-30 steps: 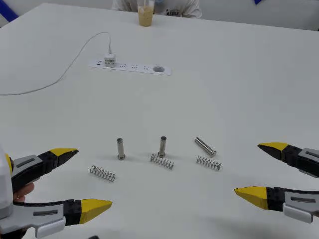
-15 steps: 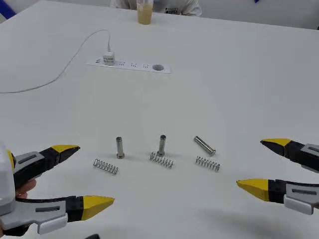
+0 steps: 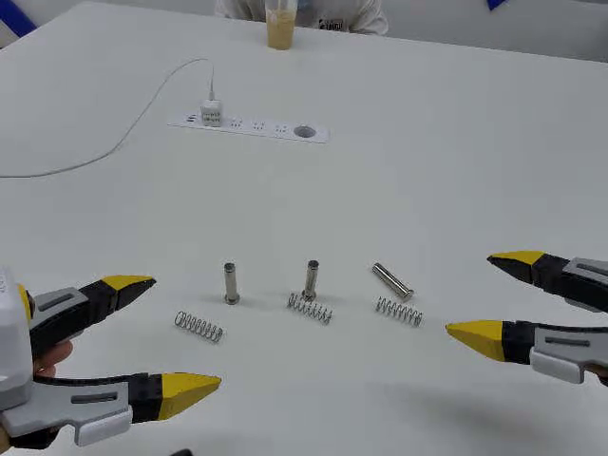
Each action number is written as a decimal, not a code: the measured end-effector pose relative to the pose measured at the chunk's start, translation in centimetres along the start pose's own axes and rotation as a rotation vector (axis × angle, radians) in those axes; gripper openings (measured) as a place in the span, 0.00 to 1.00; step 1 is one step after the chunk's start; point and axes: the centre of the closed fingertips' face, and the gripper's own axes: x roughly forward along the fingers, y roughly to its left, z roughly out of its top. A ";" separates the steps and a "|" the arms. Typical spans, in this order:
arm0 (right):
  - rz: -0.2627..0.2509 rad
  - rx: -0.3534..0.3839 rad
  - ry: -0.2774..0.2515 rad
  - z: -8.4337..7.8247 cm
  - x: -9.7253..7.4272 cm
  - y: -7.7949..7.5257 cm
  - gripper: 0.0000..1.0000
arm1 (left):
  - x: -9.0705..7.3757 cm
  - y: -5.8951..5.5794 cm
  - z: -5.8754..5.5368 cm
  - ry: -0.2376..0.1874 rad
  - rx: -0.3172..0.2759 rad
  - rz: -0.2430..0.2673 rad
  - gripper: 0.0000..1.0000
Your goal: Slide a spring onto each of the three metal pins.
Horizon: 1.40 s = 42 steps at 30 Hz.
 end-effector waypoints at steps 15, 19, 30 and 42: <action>0.012 -0.016 0.068 1.4 4.0 -1.4 0.46 | 0.1 -0.3 -0.1 0.005 0.003 -0.001 0.81; 0.009 -0.018 0.095 1.6 5.4 -1.9 0.42 | 0.1 -0.2 -0.1 0.007 0.004 0.000 0.81; -0.006 0.030 0.209 0.0 8.8 -2.4 0.30 | 0.1 -0.2 -0.1 0.007 0.006 0.000 0.81; -0.022 0.095 0.315 -2.9 11.4 -2.8 0.22 | 0.5 -0.4 -0.3 0.011 0.005 -0.009 0.81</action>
